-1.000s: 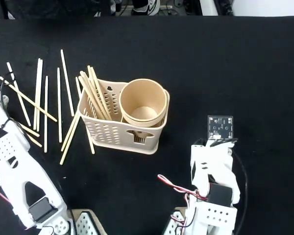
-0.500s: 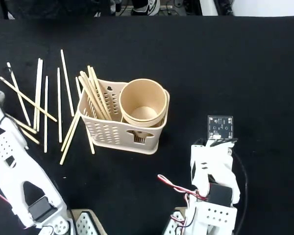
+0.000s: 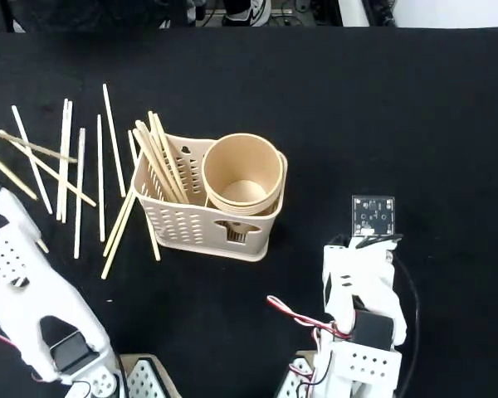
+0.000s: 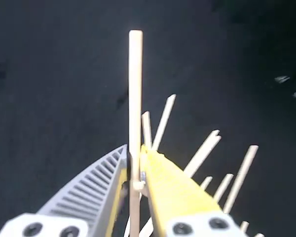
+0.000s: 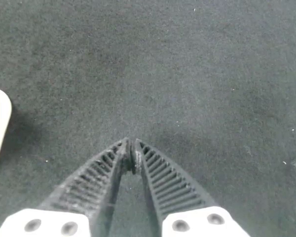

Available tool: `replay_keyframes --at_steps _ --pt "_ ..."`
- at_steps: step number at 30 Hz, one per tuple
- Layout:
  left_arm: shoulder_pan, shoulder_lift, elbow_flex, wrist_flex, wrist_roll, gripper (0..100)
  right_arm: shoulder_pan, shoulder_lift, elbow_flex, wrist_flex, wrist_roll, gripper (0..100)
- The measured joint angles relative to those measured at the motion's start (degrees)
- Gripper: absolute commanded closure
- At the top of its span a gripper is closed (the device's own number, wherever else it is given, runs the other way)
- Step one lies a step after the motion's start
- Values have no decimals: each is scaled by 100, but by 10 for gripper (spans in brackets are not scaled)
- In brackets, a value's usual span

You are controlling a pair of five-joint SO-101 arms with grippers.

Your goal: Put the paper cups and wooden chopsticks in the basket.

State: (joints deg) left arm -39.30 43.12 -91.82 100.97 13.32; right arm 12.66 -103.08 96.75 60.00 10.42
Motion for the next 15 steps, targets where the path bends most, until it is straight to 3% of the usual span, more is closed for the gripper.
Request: replay_keyframes --at_steps 15 --pt "1125 -3288 -44 9 -466 973 0 0 0 0 0 984"
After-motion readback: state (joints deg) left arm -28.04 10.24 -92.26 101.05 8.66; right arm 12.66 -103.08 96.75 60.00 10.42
